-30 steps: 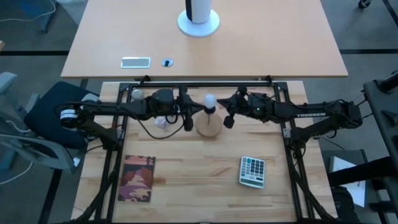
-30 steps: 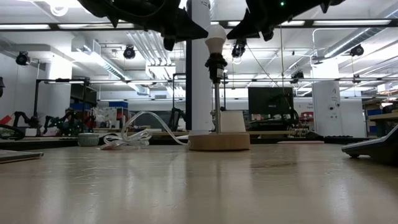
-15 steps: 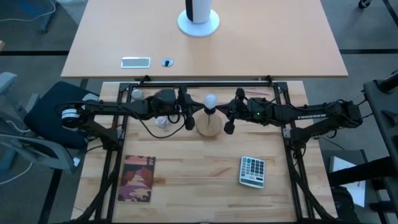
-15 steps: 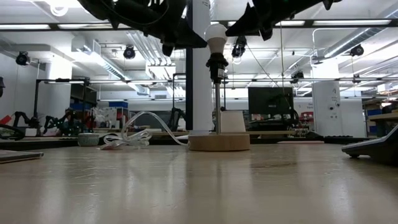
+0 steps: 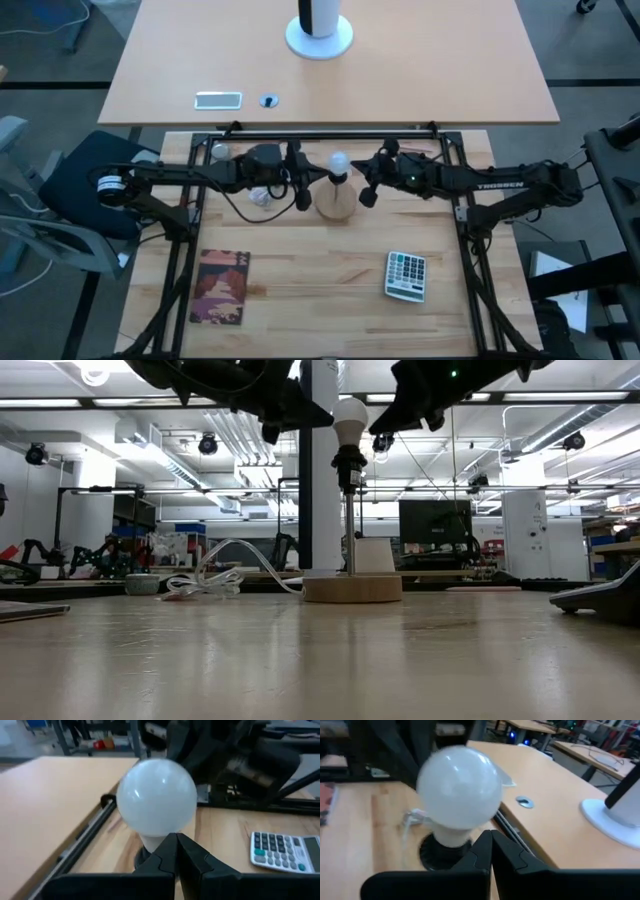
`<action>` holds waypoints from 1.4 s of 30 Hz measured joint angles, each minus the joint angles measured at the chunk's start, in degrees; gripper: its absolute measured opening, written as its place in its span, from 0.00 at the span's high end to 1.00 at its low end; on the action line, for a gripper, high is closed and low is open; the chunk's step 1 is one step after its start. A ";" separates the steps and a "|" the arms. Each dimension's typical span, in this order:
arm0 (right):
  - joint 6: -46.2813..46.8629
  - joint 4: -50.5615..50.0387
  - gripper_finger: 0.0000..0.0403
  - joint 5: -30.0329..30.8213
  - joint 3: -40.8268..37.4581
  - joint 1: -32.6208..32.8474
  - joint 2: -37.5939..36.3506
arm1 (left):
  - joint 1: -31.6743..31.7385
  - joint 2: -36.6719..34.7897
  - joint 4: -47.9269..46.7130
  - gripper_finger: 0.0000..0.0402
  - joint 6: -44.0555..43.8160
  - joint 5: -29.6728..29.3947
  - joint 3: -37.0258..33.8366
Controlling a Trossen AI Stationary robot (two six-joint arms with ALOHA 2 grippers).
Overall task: Screw lightbulb
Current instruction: Insert the lightbulb into the lamp
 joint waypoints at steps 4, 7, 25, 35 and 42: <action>-0.28 1.22 1.00 -0.38 0.00 -0.68 0.85 | 0.26 0.00 0.46 1.00 0.70 -1.42 0.00; -0.60 1.13 1.00 -1.64 0.05 -0.64 1.08 | 0.58 0.37 0.40 1.00 0.71 -2.11 0.00; 3.24 -0.68 1.00 -3.28 0.20 2.68 0.85 | 0.92 0.10 -2.88 1.00 0.60 -3.79 0.00; 1.58 -1.06 1.00 0.22 0.22 1.06 0.95 | 0.02 -1.68 -1.30 1.00 0.27 4.20 0.02; -0.62 0.80 1.00 -0.33 0.22 0.62 0.95 | 0.07 -0.35 1.31 1.00 0.25 3.61 0.04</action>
